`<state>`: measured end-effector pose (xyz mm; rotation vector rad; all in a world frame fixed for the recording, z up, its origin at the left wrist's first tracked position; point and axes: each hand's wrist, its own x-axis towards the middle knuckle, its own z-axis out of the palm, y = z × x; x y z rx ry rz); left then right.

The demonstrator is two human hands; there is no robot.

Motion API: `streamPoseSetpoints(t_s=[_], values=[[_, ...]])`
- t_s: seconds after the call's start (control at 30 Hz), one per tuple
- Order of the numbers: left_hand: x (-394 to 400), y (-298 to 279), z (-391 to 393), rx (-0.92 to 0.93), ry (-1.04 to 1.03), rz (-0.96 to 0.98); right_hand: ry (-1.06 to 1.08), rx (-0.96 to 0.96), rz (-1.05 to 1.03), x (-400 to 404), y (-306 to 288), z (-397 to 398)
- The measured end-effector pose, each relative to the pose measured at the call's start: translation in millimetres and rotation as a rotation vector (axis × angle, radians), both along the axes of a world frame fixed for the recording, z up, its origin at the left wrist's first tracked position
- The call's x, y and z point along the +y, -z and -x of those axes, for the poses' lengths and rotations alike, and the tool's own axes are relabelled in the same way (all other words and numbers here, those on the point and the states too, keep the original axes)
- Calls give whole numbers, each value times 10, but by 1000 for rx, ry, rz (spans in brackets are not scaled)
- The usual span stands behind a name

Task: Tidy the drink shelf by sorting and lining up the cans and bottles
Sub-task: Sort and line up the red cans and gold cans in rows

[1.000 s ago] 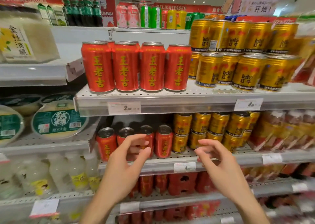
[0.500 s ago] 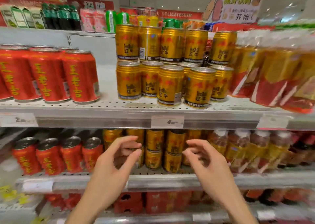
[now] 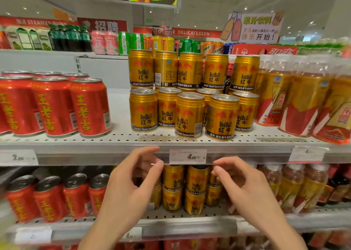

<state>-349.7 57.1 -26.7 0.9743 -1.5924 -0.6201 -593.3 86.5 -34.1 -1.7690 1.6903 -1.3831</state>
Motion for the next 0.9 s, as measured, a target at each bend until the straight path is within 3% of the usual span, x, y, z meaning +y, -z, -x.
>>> streamPoseSetpoints(t_s=[0.33,0.47,0.6,0.73,0.9], values=[[-479,-479,-267,-236,-154,393,-39,306,477,-230,-839,-508],[-669,-539,-246,-371,-223,387,10,508,601,-494,-1161,-612],[-790,-632,-177,-463,-236,316,16,725,490,-767,-1405,-702],[-893,-743,-135,-502,-309,265,21,914,234,-950,-1578,-772],[-935,-764,-172,-429,-218,191,18,988,64,-1032,-1570,-702]])
